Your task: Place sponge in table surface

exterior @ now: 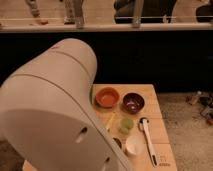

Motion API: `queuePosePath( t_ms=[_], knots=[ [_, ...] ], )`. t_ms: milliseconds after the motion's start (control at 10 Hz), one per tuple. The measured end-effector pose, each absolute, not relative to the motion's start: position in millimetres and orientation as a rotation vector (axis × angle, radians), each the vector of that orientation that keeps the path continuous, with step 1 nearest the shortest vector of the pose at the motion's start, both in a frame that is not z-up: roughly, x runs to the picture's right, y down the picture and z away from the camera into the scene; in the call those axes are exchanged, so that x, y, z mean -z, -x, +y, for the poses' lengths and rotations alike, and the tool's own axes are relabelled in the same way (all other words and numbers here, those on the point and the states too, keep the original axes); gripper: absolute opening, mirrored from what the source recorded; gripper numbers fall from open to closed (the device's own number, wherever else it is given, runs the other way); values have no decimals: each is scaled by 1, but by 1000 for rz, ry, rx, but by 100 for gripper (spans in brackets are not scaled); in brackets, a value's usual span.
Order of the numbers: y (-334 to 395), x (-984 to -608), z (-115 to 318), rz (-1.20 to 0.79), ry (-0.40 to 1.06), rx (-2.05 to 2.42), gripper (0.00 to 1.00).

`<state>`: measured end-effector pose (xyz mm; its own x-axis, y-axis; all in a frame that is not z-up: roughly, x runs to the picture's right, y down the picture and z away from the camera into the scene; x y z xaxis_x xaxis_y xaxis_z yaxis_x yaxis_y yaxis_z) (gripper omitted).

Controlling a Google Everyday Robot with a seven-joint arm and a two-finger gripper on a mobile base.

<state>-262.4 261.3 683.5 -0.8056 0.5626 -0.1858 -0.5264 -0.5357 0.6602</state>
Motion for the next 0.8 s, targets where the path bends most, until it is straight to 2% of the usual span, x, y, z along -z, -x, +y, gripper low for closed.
queuePosePath(
  t_ms=[800],
  knots=[
    [293,-690,269,1086,156,-2237,0]
  ],
)
